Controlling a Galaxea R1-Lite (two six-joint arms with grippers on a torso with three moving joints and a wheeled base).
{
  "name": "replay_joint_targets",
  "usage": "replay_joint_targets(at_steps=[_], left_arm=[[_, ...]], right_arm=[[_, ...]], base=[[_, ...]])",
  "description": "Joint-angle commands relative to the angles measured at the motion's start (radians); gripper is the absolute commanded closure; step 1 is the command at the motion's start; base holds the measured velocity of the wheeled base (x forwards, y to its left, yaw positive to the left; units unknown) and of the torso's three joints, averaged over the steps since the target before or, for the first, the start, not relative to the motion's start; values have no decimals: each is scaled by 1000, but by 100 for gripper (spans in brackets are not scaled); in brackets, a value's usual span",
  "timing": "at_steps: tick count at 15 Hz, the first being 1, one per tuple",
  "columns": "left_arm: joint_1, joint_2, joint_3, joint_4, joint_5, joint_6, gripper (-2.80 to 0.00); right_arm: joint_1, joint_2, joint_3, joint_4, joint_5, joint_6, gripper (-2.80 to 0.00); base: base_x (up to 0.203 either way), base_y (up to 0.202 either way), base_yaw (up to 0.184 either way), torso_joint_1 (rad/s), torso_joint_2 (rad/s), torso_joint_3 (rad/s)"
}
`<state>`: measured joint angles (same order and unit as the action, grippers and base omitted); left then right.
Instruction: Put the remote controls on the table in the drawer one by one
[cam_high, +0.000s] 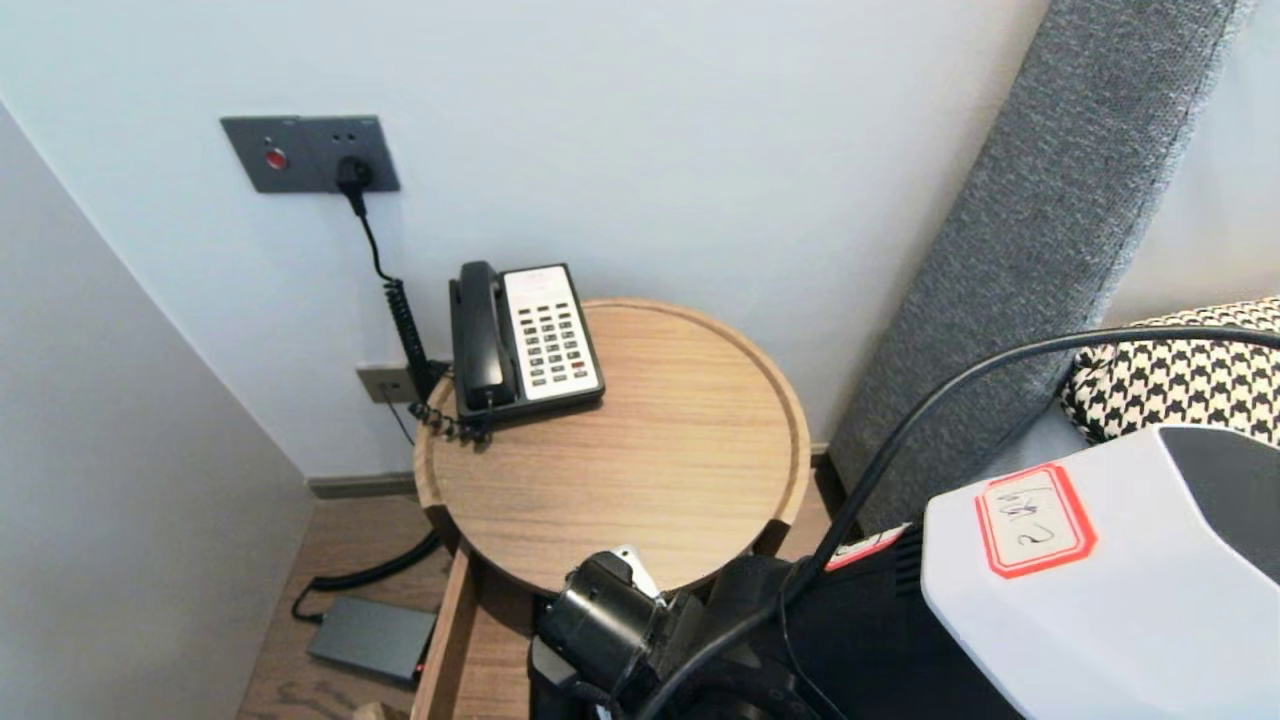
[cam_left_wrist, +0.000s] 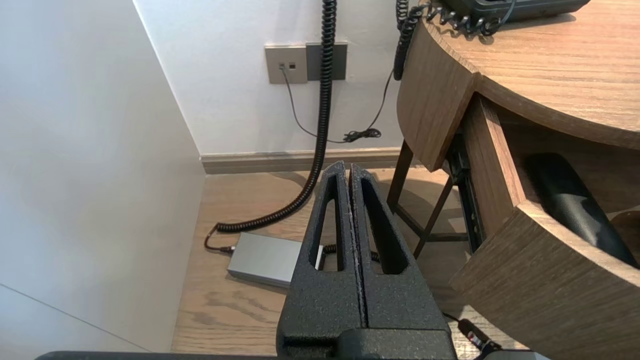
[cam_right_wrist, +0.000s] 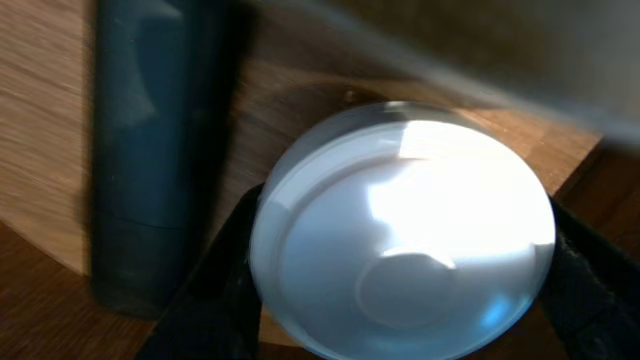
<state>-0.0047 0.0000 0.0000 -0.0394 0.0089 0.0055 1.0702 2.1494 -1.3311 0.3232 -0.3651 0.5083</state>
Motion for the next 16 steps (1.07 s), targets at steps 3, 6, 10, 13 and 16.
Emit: replay_joint_targets(at_steps=[3,6,10,13,16], left_arm=[[0,-2,9,-1,0,1,0],[0,-2,9,-1,0,1,0],[0,-2,9,-1,0,1,0],[0,-2,9,-1,0,1,0],[0,-2,9,-1,0,1,0]], right_arm=[[-1,-10,6,-1,-3,3,-280],[3,-35,19,0,-5,3,-280],[10,-88,39,2,-15,3,-280],[14,-125,60,8,-18,1,-280],[14,-182,80,10,-18,-2,-280]], base=[[0,0,0,0,0,0],[0,0,0,0,0,0],[0,0,0,0,0,0],[0,0,0,0,0,0],[0,0,0,0,0,0]])
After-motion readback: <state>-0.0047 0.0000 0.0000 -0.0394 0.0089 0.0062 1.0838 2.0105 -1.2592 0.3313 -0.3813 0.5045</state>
